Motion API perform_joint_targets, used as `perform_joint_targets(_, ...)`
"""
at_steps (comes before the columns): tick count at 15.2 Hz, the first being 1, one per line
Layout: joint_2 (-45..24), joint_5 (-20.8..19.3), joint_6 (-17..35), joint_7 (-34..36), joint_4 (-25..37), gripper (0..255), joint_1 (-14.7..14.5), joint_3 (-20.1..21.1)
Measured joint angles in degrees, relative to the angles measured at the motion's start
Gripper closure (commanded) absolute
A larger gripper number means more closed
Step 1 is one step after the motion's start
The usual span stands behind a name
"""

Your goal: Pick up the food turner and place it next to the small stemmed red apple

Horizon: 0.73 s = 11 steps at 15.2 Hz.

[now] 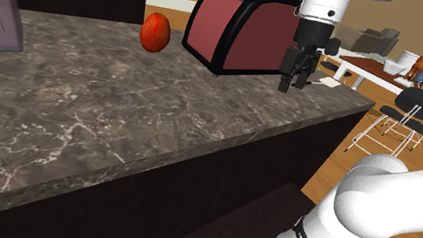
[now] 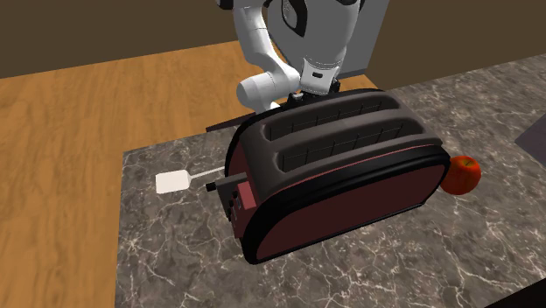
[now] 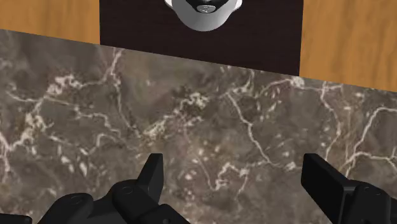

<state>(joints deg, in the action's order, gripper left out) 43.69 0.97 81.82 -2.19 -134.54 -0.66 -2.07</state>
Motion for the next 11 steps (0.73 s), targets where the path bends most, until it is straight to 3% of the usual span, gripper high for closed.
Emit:
perform_joint_targets(3,1.63,-1.78,-0.42,-4.37,-0.75,0,-0.58,-1.98)
perform_joint_targets(11,8.12,-14.14,-2.13,-34.3,-1.01,0,-5.15,-15.77)
